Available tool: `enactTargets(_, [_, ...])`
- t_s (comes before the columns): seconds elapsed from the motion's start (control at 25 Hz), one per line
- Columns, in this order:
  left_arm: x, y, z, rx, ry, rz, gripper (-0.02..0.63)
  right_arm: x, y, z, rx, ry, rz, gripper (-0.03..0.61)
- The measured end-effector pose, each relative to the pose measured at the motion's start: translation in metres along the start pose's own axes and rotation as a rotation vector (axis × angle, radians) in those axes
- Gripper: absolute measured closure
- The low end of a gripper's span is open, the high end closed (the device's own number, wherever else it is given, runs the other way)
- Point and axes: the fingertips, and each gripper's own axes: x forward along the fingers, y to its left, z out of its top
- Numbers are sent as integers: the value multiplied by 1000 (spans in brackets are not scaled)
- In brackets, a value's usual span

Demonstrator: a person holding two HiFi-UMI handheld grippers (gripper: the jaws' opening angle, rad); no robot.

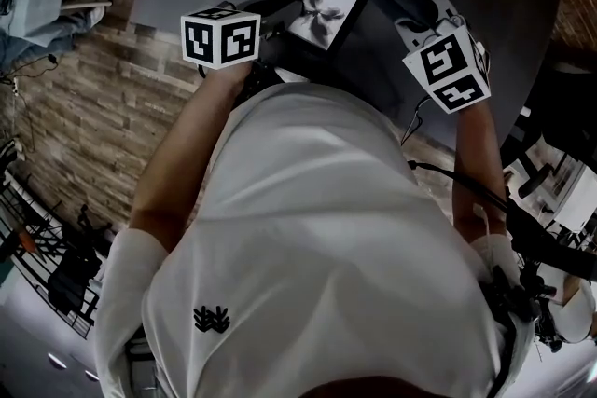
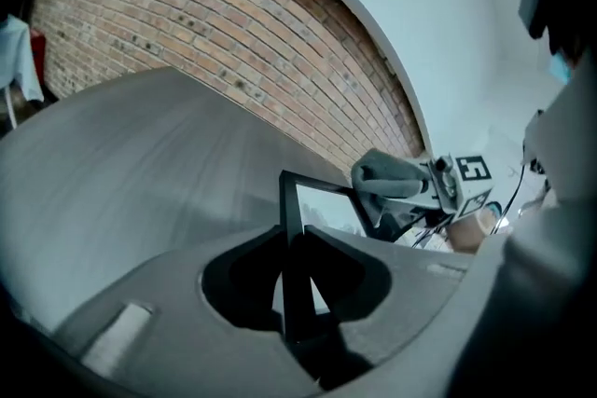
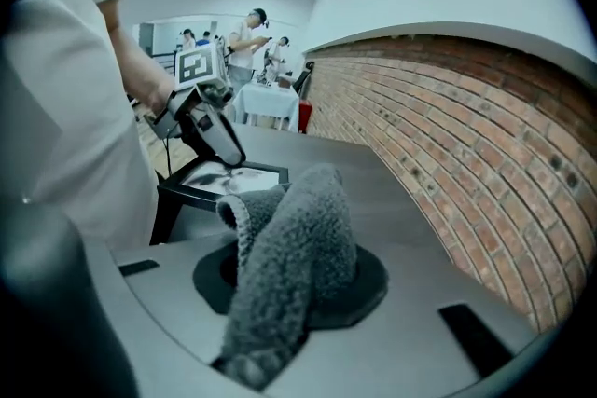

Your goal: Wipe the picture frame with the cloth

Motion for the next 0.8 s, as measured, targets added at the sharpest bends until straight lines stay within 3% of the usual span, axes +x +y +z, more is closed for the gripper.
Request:
enactTargets(0.2, [2, 5, 4, -213, -68, -90, 537, -2, 11, 16, 64, -119, 30, 485])
enactTargets(0.4, [3, 14, 5, -354, -113, -138, 537, -4, 39, 31, 96, -216, 115, 485])
enactTargets(0.68, [2, 16, 7, -457, -165, -180, 537, -22, 69, 43, 80, -320, 223, 485])
enactTargets(0.8, [1, 16, 11, -464, -182, -189, 537, -29, 80, 49, 37, -357, 262, 485])
